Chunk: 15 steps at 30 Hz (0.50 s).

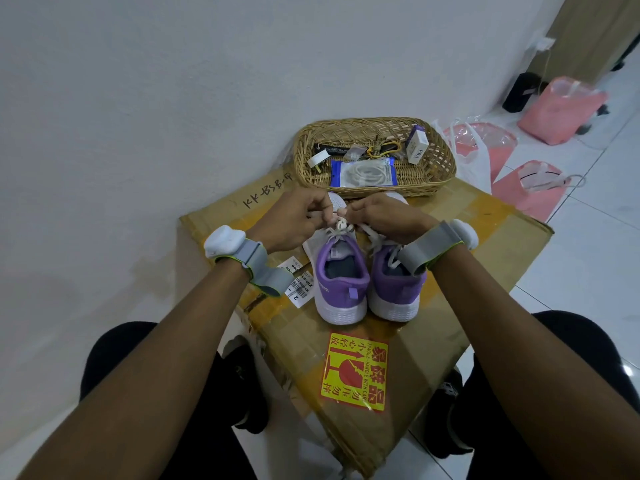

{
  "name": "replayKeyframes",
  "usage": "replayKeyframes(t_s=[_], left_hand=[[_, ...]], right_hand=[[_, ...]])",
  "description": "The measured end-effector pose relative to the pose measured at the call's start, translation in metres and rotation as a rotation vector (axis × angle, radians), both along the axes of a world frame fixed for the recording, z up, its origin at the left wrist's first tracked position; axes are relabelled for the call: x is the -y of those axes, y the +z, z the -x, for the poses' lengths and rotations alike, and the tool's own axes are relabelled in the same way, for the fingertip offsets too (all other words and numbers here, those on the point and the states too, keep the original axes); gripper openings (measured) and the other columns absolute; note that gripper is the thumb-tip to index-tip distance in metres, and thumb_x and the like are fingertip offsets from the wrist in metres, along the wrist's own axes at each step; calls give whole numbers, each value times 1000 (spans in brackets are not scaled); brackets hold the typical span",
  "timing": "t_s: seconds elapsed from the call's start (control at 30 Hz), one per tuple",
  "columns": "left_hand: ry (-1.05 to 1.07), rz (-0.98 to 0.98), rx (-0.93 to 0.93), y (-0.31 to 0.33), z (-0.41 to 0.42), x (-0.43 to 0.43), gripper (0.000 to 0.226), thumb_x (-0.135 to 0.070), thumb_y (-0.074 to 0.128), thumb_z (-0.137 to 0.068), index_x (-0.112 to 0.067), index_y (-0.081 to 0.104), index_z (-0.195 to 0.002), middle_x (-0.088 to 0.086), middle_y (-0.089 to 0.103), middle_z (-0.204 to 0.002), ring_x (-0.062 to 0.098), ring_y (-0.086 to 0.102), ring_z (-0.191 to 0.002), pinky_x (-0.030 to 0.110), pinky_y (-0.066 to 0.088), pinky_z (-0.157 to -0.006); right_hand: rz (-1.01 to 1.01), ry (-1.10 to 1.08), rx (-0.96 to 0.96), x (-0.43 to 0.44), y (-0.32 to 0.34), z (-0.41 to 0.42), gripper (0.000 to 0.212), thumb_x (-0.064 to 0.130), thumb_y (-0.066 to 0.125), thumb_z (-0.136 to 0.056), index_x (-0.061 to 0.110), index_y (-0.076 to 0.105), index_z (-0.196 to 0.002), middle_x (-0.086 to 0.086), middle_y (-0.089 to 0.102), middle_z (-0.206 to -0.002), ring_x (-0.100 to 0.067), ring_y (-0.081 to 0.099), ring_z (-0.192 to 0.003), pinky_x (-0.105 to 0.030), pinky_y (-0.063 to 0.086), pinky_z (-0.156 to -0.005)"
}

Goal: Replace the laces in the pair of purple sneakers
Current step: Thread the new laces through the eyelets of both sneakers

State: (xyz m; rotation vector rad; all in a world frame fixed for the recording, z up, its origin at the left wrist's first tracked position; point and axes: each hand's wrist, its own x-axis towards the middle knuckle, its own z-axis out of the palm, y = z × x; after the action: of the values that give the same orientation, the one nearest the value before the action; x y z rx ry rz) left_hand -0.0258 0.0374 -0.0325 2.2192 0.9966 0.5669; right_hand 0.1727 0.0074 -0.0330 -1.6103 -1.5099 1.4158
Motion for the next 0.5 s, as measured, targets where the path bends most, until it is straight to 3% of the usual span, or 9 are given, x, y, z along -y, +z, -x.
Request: replayKeyframes(t_s=[0.1,0.23,0.33,0.4,0.5], left_hand=[[-13,83,-73,4,0,3,2,-17,74,-86,-15,74,-86,-5,74,-86,7,67,-82,25,50,-77],[17,43,-131,3,0,4,27,-48,74,-85,-21,77,-81,2,74,-81,21,66,-80,41,52,-77],[-2,37,-133,3,4,-3,21,-40,73,-88,-20,77,-84,-3,73,-89,16,66,-86,43,53,-82],[5,49,-164,8,9,-7,18,-36,75,-88,-21,73,-78,-1,68,-103,14,61,-97,37,48,-87],[8,148,-222,20,20,-7,16,-22,75,-88,-14,72,-75,10,59,-114,26,57,-105,32,47,-86]], right_hand=[[23,-75,-46,-1,-1,2,32,24,64,-94,11,65,-65,5,60,-50,-5,52,-41,-20,43,-48],[17,-90,-3,-1,1,4,29,30,69,-90,11,70,-68,-1,62,-57,-10,52,-48,-23,44,-54],[-37,-114,80,0,2,3,34,33,67,-91,3,69,-75,-2,62,-56,-7,51,-42,-20,43,-49],[-151,-100,281,-2,2,-5,42,35,63,-94,5,63,-65,-5,61,-59,-5,50,-44,-24,44,-57],[-213,-96,488,-4,-1,-20,45,37,59,-96,12,63,-59,-6,68,-67,-10,57,-56,-31,49,-70]])
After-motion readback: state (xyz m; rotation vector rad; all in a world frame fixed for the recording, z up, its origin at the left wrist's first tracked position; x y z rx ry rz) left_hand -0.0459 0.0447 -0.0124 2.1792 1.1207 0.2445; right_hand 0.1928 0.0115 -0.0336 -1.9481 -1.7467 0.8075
